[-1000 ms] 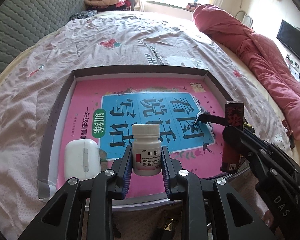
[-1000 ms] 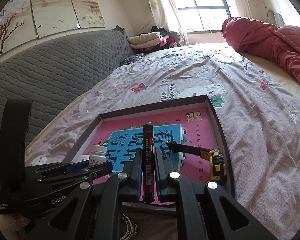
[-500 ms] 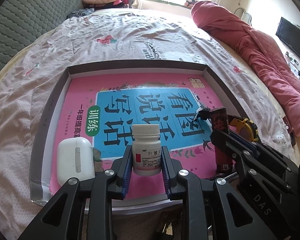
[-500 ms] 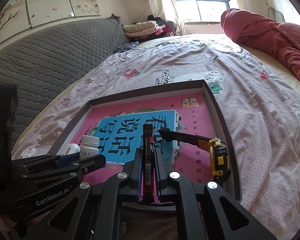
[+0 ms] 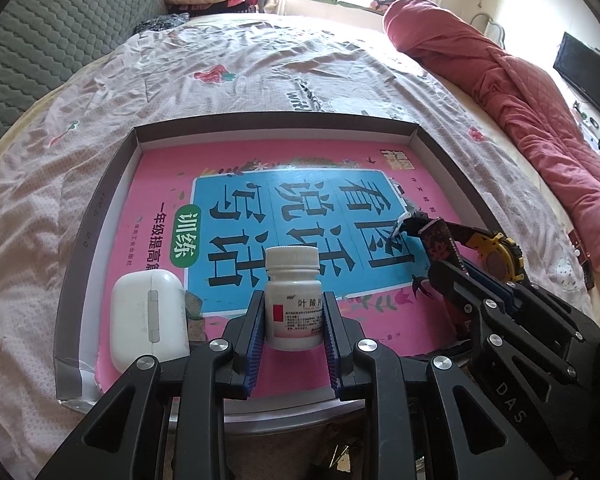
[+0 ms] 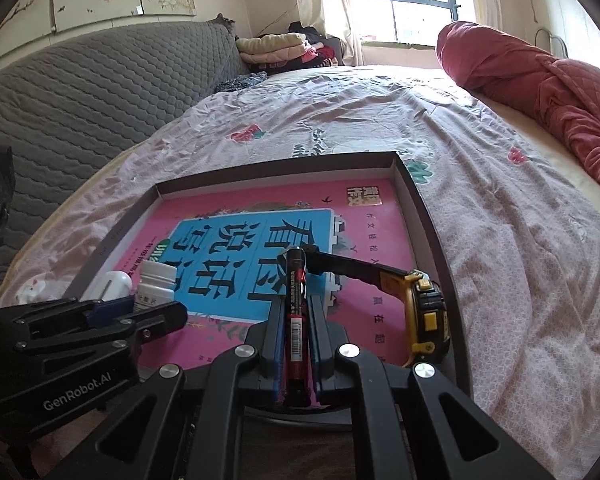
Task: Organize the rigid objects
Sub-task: 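Lower the pill bottle onto the workbook while the right tool lowers the marker beside the tape measure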
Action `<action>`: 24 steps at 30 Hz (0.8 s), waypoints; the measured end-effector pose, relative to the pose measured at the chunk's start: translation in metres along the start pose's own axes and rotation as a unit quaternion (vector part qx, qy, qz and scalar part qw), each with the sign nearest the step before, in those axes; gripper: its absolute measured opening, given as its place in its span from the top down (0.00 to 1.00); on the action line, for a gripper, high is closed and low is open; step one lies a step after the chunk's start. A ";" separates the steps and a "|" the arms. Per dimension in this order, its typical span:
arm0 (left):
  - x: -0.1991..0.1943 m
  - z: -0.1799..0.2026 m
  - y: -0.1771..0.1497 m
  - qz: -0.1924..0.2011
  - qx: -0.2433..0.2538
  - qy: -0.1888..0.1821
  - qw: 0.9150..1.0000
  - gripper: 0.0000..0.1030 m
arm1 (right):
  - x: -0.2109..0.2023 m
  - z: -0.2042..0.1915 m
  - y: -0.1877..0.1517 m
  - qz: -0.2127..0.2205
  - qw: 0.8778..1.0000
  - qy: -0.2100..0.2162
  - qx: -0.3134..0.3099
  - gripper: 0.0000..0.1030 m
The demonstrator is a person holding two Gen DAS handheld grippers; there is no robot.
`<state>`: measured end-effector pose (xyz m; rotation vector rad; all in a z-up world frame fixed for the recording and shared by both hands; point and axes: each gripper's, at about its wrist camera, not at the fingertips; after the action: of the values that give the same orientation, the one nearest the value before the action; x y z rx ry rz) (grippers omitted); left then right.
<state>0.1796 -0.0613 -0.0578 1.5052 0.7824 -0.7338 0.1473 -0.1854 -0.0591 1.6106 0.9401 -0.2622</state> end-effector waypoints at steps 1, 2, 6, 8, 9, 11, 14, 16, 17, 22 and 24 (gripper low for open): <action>0.001 0.000 0.000 -0.001 0.001 0.001 1.000 0.74 | 0.000 -0.001 0.000 -0.002 1.000 -0.006 -0.003 0.89; 0.001 0.000 -0.001 0.000 0.001 0.002 1.000 0.74 | 0.001 -0.002 -0.001 -0.004 1.000 -0.012 -0.009 0.89; 0.001 0.000 -0.001 0.001 0.003 0.004 1.000 0.74 | 0.003 -0.007 -0.002 -0.011 0.999 -0.027 -0.028 0.89; 0.001 0.000 -0.001 0.002 0.003 0.004 1.000 0.74 | 0.003 -0.006 -0.003 -0.012 0.999 -0.026 -0.025 0.89; 0.001 0.000 -0.001 0.001 0.003 0.004 1.000 0.74 | 0.002 -0.005 -0.003 -0.011 0.999 -0.026 -0.023 0.89; 0.001 0.000 -0.001 0.002 0.005 0.006 1.000 0.74 | 0.002 -0.004 -0.003 -0.010 0.999 -0.026 -0.020 0.89; 0.002 -0.001 -0.001 0.002 0.002 0.007 1.000 0.74 | 0.001 -0.003 -0.002 -0.007 0.999 -0.026 -0.017 0.89; 0.002 -0.002 -0.001 0.002 0.002 0.008 1.000 0.74 | -0.001 -0.003 -0.002 -0.003 1.000 -0.025 -0.014 0.89; 0.003 -0.003 -0.001 0.002 0.002 0.008 1.000 0.74 | -0.001 -0.002 -0.003 -0.003 1.000 -0.024 -0.013 0.89; 0.003 -0.003 0.000 0.002 0.000 0.008 1.000 0.74 | -0.007 0.003 -0.003 0.010 1.000 -0.012 0.000 0.89; 0.002 -0.003 0.000 0.002 -0.001 0.007 1.000 0.74 | -0.009 0.004 -0.003 0.015 1.000 -0.007 0.005 0.89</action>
<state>0.1809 -0.0578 -0.0597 1.5115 0.7909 -0.7195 0.1412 -0.1930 -0.0566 1.6279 0.9040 -0.2576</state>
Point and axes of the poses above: each gripper's, at about its wrist camera, not at the fingertips, and x roughly the way its jaws point, z to its right, y to its top, and after that the axes turned 15 degrees about y, right-handed
